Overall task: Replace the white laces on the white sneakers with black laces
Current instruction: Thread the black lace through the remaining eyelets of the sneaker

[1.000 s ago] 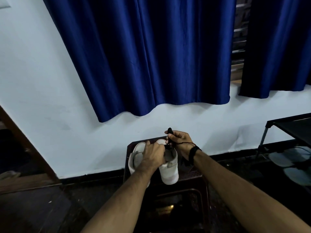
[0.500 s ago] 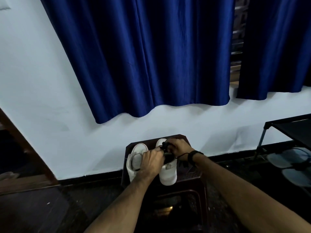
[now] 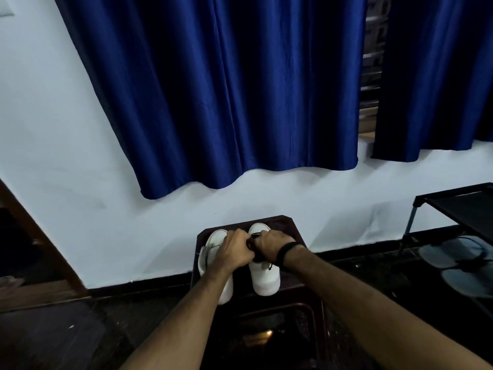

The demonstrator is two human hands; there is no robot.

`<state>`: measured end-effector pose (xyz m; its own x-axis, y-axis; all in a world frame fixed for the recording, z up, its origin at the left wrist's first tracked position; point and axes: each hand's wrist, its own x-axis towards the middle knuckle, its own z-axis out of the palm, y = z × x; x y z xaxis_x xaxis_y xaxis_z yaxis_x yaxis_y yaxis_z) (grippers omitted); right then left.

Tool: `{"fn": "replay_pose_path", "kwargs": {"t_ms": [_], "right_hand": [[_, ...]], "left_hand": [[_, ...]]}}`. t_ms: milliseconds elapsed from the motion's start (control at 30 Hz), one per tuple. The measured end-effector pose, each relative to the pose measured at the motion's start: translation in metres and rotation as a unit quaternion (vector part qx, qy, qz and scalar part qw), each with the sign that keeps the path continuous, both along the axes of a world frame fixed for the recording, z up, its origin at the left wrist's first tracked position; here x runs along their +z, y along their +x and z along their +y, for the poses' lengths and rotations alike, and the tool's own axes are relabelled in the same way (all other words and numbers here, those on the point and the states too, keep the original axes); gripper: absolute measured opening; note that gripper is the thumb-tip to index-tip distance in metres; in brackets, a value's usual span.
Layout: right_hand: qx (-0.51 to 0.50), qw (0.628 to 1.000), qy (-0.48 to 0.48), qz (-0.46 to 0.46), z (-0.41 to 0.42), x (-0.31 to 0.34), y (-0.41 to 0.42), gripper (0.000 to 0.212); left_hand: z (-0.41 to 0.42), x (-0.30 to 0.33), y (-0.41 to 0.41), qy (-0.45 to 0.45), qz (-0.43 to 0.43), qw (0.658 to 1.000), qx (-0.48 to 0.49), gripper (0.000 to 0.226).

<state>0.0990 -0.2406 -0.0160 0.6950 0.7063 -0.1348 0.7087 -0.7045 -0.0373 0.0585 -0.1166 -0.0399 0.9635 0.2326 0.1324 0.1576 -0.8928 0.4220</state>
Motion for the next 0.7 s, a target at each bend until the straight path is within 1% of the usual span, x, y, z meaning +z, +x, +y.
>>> {"fn": "replay_pose_path", "kwargs": {"t_ms": [67,167,267,333,367,433,500,567,633,700], "right_hand": [[-0.022,0.999,-0.010,0.032,0.014,-0.007,0.004,0.039],[-0.049,0.995,0.007,0.092,0.023,-0.014,0.016,0.038],[-0.063,0.990,-0.006,0.128,0.022,-0.019,0.025,0.031],[-0.084,0.990,0.025,0.115,0.023,-0.019,0.021,0.039],[-0.099,0.990,0.046,0.085,0.024,-0.022,0.020,0.042],[-0.125,0.988,0.083,0.040,0.026,-0.023,0.016,0.039],[-0.139,0.985,0.094,0.032,0.023,-0.020,0.011,0.037],[-0.114,0.988,0.077,0.067,0.017,-0.014,0.010,0.036],[-0.050,0.991,0.053,0.115,0.010,-0.013,0.013,0.033],[-0.004,0.987,0.042,0.153,0.000,-0.016,0.013,0.037]], "left_hand": [[0.001,0.007,0.000,-0.011,0.022,1.000,-0.008,0.009],[0.005,0.009,-0.001,-0.034,0.034,0.999,-0.018,0.015],[0.008,0.009,-0.001,-0.075,0.035,0.996,-0.029,0.024],[0.011,0.008,0.001,-0.084,0.037,0.995,-0.024,0.025],[0.013,0.007,0.002,-0.085,0.040,0.995,-0.021,0.024],[0.014,0.007,0.002,-0.093,0.043,0.995,-0.018,0.023],[0.013,0.006,-0.002,-0.108,0.043,0.993,-0.010,0.023],[0.010,0.006,-0.006,-0.118,0.041,0.992,0.004,0.022],[0.009,0.005,-0.006,-0.125,0.038,0.991,0.016,0.022],[0.007,0.005,-0.005,-0.124,0.036,0.991,0.027,0.019]]}}
